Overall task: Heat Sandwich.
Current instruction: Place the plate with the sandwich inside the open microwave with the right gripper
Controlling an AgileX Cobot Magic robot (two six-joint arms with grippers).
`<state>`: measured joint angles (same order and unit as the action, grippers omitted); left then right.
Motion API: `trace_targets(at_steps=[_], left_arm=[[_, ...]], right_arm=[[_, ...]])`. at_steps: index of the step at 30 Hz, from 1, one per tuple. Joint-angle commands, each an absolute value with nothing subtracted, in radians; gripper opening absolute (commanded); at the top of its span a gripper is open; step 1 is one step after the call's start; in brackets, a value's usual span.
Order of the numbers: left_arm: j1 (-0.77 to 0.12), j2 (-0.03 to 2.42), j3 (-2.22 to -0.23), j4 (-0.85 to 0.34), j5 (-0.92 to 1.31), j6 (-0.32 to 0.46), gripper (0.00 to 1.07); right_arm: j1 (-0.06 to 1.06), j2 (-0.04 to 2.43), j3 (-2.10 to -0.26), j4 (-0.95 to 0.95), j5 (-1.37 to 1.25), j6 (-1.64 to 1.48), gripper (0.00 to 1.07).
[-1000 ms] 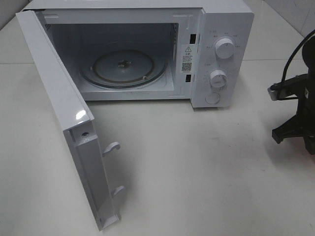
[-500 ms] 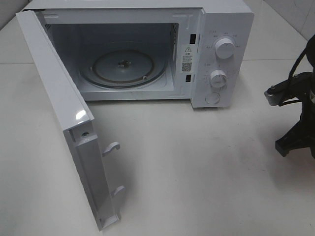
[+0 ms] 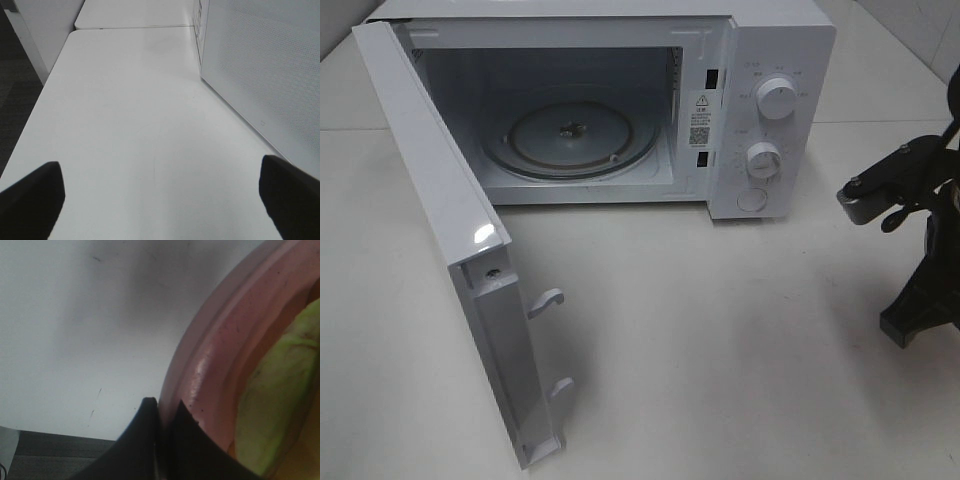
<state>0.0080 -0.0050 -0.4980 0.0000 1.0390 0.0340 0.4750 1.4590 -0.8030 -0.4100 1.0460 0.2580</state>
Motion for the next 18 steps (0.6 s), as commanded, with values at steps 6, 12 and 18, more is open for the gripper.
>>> trace_targets(at_steps=[6,12,18], left_arm=[[0.008,-0.004,-0.495,-0.006,1.035,0.035,1.06],[0.008,-0.004,-0.495,-0.006,1.035,0.035,1.06],[0.008,-0.004,-0.495,-0.006,1.035,0.035,1.06]], right_arm=[[0.572,1.383,-0.765,-0.431,1.103,0.264,0.01],[0.657,1.316,-0.74,-0.431,1.123,0.263,0.01],[0.77,1.252,-0.72,-0.431,1.17,0.262,0.01]])
